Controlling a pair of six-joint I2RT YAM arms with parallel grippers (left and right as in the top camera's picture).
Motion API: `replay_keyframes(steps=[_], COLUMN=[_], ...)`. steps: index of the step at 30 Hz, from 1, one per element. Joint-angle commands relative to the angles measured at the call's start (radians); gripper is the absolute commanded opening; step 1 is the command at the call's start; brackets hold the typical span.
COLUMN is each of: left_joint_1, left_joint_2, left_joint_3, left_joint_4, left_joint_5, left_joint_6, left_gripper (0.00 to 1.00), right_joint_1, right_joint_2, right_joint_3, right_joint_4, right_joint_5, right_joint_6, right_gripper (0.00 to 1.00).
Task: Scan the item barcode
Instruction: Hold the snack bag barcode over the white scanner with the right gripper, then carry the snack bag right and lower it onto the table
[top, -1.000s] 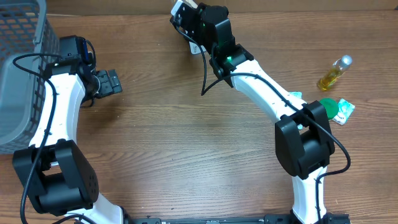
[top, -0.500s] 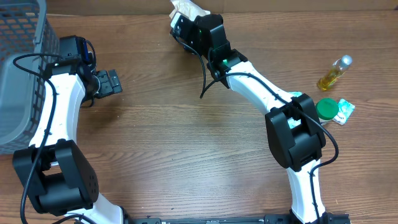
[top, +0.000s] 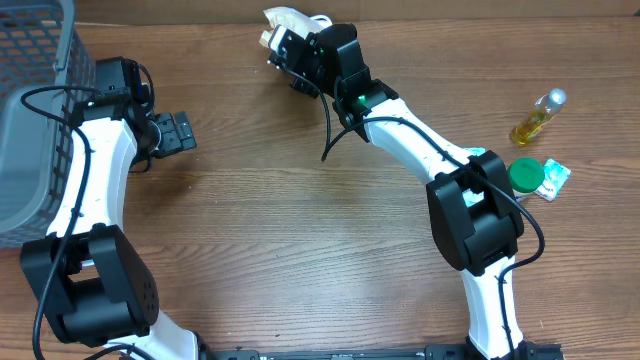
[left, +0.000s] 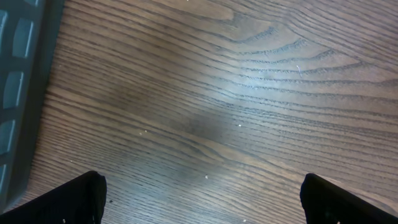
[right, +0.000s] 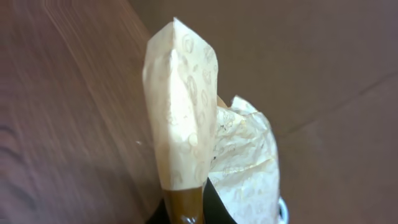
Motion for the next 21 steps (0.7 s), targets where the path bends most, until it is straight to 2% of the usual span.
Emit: replay_keyframes(steps=[1, 6, 15, 21], left_joint_1=[-0.001, -0.001, -0.001, -0.001], left_joint_2=[0.0, 0.0, 0.0, 0.0], left_joint_3=[0.008, 0.008, 0.008, 0.008], left_joint_4=[0.002, 0.002, 0.002, 0.002], left_joint_5=[-0.008, -0.008, -0.009, -0.009], left_joint_6=[-0.018, -0.018, -0.018, -0.018], left_gripper=[0.99, 1.0, 0.99, 0.99], right_joint_1=[-0.017, -0.031, -0.065, -0.091], right_joint_2=[0.002, 0.002, -0.005, -0.092], right_joint_3=[0.023, 0.023, 0.023, 0.023], right_joint_4=[0.006, -0.017, -0.01, -0.032], right_joint_5=[-0.093, -0.095, -0.185, -0.303], right_joint_6=[0.139, 0.15, 0.297, 0.394], right_gripper=[0.04, 0.04, 0.04, 0.04])
